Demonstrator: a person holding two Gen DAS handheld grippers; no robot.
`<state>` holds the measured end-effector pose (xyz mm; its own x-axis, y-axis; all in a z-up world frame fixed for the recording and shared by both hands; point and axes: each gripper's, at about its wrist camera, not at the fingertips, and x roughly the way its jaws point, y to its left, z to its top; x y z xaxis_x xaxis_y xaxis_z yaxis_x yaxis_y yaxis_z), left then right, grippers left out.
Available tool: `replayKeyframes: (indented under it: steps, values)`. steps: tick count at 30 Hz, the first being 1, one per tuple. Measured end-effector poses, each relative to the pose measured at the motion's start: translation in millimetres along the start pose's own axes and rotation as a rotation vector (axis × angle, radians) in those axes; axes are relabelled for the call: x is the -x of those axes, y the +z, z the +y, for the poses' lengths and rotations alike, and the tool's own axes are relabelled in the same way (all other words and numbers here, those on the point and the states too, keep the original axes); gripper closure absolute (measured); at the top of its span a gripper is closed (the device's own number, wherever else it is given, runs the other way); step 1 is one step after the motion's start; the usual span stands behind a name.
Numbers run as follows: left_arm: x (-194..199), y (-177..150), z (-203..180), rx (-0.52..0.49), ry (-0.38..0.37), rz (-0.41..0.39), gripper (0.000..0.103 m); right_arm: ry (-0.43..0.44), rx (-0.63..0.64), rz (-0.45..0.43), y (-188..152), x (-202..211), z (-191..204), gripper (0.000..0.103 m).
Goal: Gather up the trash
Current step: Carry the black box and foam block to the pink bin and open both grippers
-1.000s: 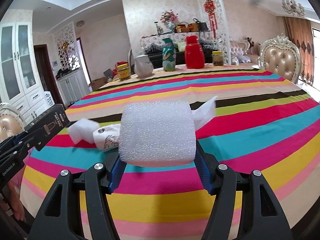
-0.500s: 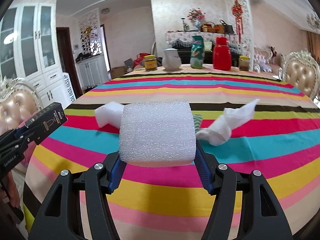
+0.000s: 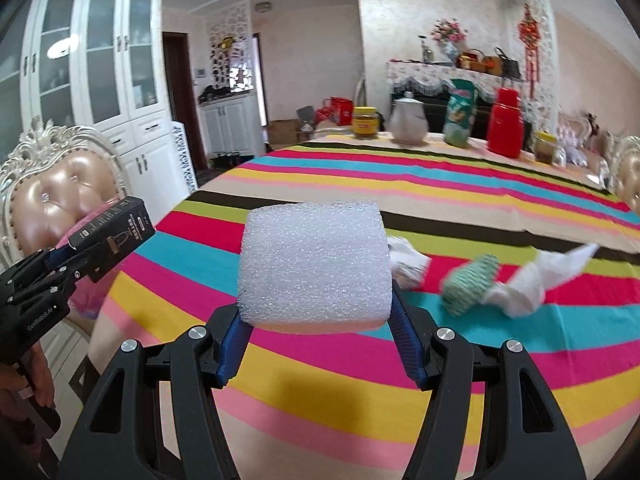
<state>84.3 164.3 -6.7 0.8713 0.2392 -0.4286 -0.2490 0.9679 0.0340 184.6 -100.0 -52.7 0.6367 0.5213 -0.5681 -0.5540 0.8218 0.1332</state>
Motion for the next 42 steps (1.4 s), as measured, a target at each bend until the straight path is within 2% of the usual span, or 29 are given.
replayKeyframes:
  steps: [8, 16, 20, 28, 36, 37, 38, 39, 42]
  values:
    - [26.2, 5.3, 49.2, 0.039, 0.089, -0.049, 0.065, 0.092, 0.064, 0.007, 19.3, -20.7, 55.1, 0.043]
    - [35.7, 6.7, 117.8, 0.079, 0.209, -0.053, 0.065, 0.235, 0.155, -0.001, 44.3, -46.8, 137.6, 0.043]
    - [26.9, 8.7, 161.3, 0.090, 0.258, -0.030, 0.065, 0.304, 0.206, -0.002, 55.2, -62.9, 179.3, 0.043]
    - [-1.3, 0.6, 239.6, 0.125, 0.305, 0.038, 0.065, 0.431, 0.238, 0.036, 76.7, -106.2, 248.3, 0.043]
    - [-25.9, -11.1, 273.7, 0.141, 0.305, 0.084, 0.064, 0.510, 0.255, 0.074, 91.3, -146.9, 304.2, 0.041]
    - [-27.7, -13.7, 276.0, 0.146, 0.316, 0.092, 0.061, 0.520, 0.262, 0.071, 92.1, -151.6, 311.3, 0.040]
    - [-27.5, -16.6, 278.6, 0.157, 0.338, 0.095, 0.047, 0.547, 0.273, 0.075, 93.3, -157.0, 318.1, 0.029]
    - [-24.5, -18.7, 279.9, 0.174, 0.352, 0.087, 0.036, 0.557, 0.278, 0.072, 93.8, -159.7, 321.3, 0.023]
    - [-12.9, -25.0, 283.7, 0.220, 0.377, 0.074, 0.024, 0.521, 0.306, 0.034, 95.5, -157.1, 326.0, 0.022]
